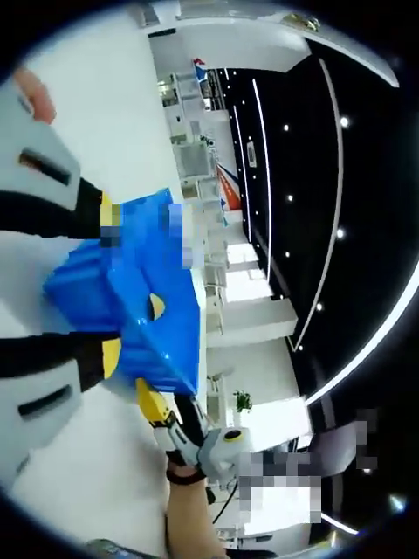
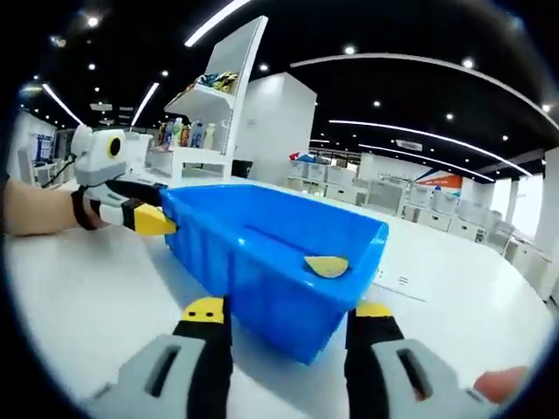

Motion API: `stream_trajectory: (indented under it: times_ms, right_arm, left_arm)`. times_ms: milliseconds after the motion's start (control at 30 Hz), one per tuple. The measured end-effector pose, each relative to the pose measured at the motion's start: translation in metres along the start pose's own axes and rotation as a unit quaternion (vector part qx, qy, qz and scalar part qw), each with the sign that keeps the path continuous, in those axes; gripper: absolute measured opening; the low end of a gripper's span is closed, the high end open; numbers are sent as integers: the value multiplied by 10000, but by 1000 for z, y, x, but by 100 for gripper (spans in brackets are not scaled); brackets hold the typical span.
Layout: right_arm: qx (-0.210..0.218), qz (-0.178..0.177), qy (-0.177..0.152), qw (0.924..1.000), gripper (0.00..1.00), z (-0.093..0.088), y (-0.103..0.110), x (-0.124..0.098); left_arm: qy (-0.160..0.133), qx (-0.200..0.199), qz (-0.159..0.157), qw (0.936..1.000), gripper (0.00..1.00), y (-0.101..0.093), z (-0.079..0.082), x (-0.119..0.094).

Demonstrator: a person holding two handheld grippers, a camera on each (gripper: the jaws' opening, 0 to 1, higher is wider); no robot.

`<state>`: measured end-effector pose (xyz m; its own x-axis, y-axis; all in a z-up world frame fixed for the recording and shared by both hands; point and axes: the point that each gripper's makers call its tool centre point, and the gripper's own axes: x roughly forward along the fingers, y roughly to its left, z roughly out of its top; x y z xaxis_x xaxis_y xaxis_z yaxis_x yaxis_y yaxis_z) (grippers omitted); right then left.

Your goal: Open the lid of the chip container on the table, take out the chips, place them into the box in front of the container, and close the lid

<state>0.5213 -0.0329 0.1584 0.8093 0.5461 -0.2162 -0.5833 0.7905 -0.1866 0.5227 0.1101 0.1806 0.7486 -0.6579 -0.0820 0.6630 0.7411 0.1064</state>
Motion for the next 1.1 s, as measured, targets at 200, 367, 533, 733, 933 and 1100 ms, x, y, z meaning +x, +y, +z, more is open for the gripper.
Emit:
stream_trajectory:
  times_ms: [200,367,533,733,933,1100]
  right_arm:
    - [69,10,-73,9999,47,0,-3,-2]
    - [88,-8,-122,9999,50,0,-4,-2]
    - [46,29,122,9999,62,-16,-6,-10]
    - [53,-89,42,9999,74,-17,-28,-49]
    - [248,-214,-179,9993,75,-2,-32,-107]
    - [146,-163,-529,9984,77,30,-9,-160]
  left_arm:
    - [-146,1,5,9999,42,-3,2,-3]
    - [-183,1,-10,9998,44,-4,2,-5]
    - [-32,-40,-17,10000,73,-5,-3,-12]
    - [370,117,19,9992,80,-8,-16,-50]
    - [560,214,199,9980,87,-16,-2,-103]
    - [577,350,332,9972,87,-28,25,-152]
